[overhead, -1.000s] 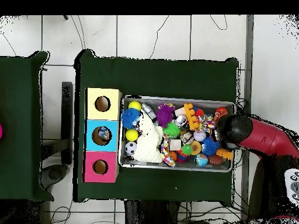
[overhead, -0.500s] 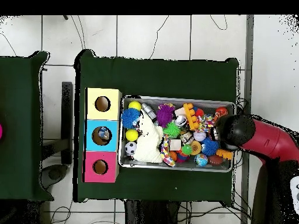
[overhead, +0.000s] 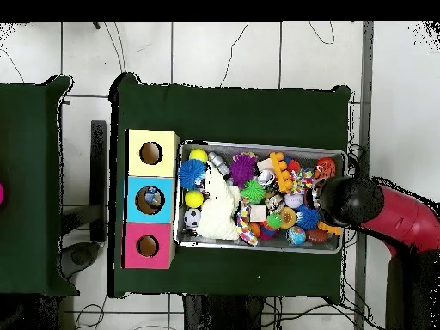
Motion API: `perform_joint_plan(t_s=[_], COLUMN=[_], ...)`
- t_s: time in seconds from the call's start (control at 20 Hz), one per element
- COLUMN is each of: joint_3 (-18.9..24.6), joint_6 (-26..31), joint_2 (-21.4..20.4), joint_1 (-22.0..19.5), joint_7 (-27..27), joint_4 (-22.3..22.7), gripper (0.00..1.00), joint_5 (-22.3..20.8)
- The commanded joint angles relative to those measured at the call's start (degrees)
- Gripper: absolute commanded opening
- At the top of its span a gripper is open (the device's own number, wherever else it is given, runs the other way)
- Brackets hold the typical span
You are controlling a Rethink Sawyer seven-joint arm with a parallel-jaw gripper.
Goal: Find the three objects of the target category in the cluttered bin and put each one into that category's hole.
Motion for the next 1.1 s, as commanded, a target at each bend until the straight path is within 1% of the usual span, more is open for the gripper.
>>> perform_joint_plan(t_s=[0.05,0.2,0.45,0.6,0.85,1.1], joint_3=[10.2,11.6,11.8,11.4,11.0,9.5], joint_6=[-1.1,0.0,1.2,2.4,2.3,3.2], joint_2=[-2.5,-3.6,-5.2,-7.2,-9.0,-10.3], joint_1=[-2.7,-2.8,-1.3,-0.1,1.7,4.5], joint_7=[-4.8,-3.4,0.0,2.1,4.9,7.2], joint_4=[9.2,10.0,11.1,12.2,13.6,14.0], gripper=[0.00,0.00,0.00,0.00,0.00,0.00], joint_5=[1.7,2.6,3.4,4.3,5.8,7.4])
